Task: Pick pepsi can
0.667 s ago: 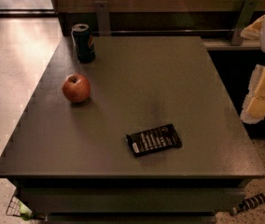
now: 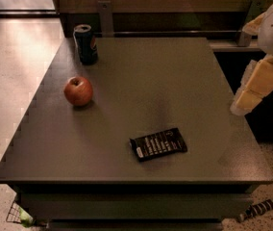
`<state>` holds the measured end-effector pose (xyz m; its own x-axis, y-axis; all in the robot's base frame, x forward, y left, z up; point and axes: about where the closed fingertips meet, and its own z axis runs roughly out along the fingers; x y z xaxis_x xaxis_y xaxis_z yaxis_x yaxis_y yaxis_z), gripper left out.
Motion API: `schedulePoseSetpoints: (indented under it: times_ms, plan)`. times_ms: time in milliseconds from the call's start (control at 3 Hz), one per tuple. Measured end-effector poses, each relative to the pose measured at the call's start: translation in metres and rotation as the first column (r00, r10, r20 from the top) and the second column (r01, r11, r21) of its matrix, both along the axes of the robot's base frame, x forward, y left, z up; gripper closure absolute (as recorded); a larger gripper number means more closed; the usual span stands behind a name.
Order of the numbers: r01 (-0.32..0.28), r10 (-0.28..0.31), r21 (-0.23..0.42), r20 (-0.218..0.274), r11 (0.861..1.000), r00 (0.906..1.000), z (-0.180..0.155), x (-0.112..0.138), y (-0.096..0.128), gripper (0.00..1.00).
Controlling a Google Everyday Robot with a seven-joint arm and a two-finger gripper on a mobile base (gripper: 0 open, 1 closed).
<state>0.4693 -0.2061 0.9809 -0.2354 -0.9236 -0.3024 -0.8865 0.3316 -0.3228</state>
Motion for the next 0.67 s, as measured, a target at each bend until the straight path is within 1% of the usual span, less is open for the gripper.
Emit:
schedulePoseSetpoints:
  times_ms: [333,667]
  plan:
    - [0.047,-0.061,0.16,0.085,0.986,0.9945,-0.004,0.048,0.018,0.0]
    - [-0.001,-0.099,0.422,0.215,0.907,0.9717,0.013,0.123,0.061,0.0]
